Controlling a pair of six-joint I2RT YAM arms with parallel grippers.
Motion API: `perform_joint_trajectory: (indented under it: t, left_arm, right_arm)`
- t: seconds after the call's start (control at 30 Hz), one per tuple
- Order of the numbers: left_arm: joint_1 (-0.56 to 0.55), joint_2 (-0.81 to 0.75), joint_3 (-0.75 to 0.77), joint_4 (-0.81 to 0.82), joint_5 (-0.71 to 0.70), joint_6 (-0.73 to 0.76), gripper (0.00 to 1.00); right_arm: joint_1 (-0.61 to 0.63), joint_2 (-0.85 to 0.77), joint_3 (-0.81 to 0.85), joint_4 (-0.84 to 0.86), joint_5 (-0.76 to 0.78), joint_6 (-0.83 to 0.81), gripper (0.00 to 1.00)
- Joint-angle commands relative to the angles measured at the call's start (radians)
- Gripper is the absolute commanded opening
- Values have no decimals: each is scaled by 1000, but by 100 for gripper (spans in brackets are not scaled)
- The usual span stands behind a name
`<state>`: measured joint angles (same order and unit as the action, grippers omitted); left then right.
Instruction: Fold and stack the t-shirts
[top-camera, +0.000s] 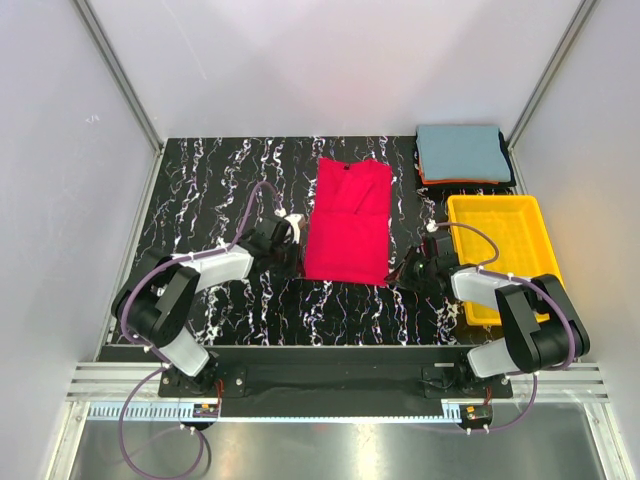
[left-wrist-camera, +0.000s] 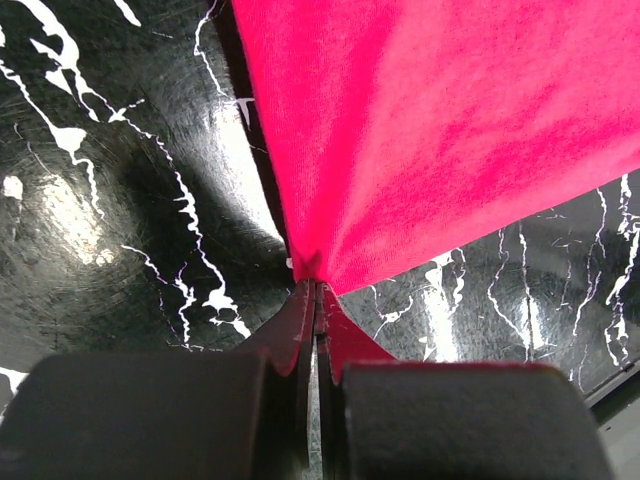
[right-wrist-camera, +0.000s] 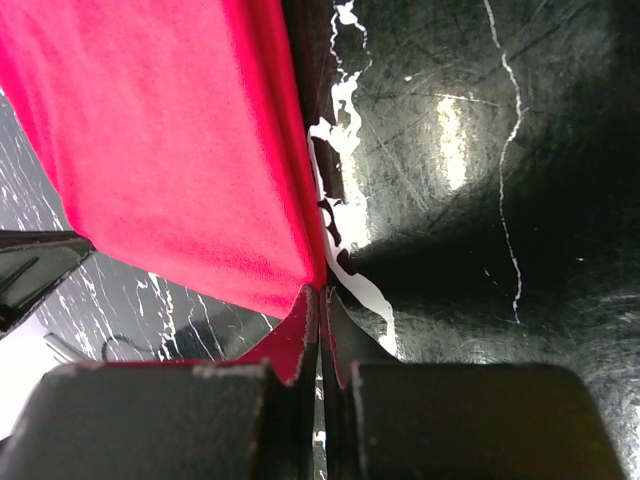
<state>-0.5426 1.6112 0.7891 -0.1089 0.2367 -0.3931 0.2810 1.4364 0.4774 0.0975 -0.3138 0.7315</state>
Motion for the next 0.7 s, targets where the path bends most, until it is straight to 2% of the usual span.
perform_joint_trajectory:
  t: [0.0, 0.07, 0.1, 0.17, 0.2, 0.3, 0.4, 0.47, 0.5, 0.67]
  left_arm:
    - [-2, -25, -11, 51, 42, -21, 0]
    - [-13, -43, -17, 43, 41, -23, 4]
    - [-19, -56, -30, 41, 11, -26, 12]
    - [-33, -102, -44, 38, -14, -29, 35]
    - [-39, -121, -51, 37, -16, -26, 37]
    - [-39, -131, -24, 12, -19, -18, 38]
    - [-27, -125, 71, -37, -56, 11, 38]
    - [9, -93, 142, -41, -21, 36, 38]
    - [21, -73, 229, -46, 18, 48, 37]
    - [87, 146, 502, -64, 105, 141, 37]
  right_arm:
    - [1, 13, 16, -54, 85, -4, 0]
    - [0, 1, 26, -123, 81, -9, 0]
    - [1, -5, 23, -130, 62, 2, 0]
    - [1, -22, 32, -197, 90, 20, 0]
    - [1, -31, 46, -264, 97, 20, 9]
    - [0, -65, 52, -327, 79, 26, 24]
    - [1, -138, 79, -383, 78, 20, 27]
    - [1, -174, 116, -397, 78, 0, 30]
    - [1, -172, 131, -400, 74, -27, 34]
    - [1, -44, 230, -424, -11, -105, 38]
